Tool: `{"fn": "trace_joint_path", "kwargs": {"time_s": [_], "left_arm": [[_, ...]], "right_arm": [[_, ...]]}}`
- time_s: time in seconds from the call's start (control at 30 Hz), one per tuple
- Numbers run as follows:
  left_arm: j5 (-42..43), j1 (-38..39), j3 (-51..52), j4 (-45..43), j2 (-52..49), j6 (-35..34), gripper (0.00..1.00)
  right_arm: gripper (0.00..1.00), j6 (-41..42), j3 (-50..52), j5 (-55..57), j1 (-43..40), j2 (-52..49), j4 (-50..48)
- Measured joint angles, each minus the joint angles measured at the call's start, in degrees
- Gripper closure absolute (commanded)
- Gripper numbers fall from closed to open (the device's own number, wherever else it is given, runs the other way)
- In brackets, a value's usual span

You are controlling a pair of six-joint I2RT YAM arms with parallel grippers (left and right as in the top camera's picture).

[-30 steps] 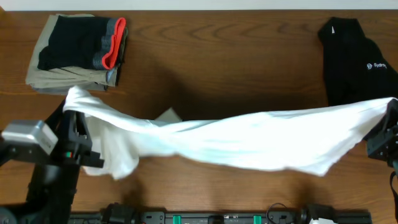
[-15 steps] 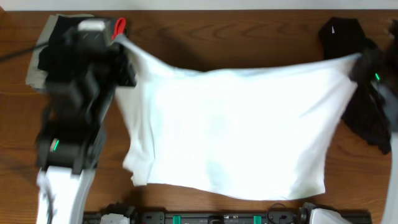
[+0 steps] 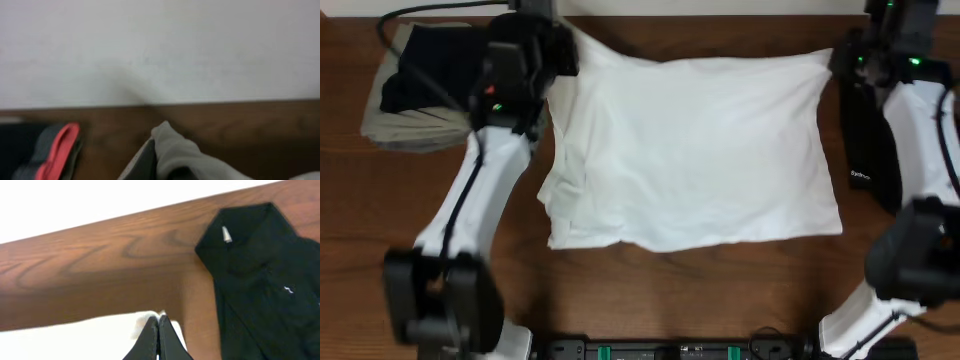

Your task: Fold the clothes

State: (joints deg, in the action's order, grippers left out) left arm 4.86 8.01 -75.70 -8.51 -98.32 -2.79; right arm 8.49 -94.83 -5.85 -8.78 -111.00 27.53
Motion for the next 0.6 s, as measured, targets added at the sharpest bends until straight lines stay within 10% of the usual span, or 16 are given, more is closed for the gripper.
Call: {"fn": "trace_joint_path", "kwargs": {"time_s": [0.3,0.6], "left_arm": [[-0.09,-0.07,0.02,-15.54,-15.15,0.02,0.94],[-0.11,-0.35,-0.04,-7.17,-16.48,0.02,0.94]], "right_arm": [[0.99,0.2,0.02,-3.61,0.04,-12.28,-14.03],[0.99,0.24,-0.02,-4.63,0.04,-13.88,-8.76]]}}
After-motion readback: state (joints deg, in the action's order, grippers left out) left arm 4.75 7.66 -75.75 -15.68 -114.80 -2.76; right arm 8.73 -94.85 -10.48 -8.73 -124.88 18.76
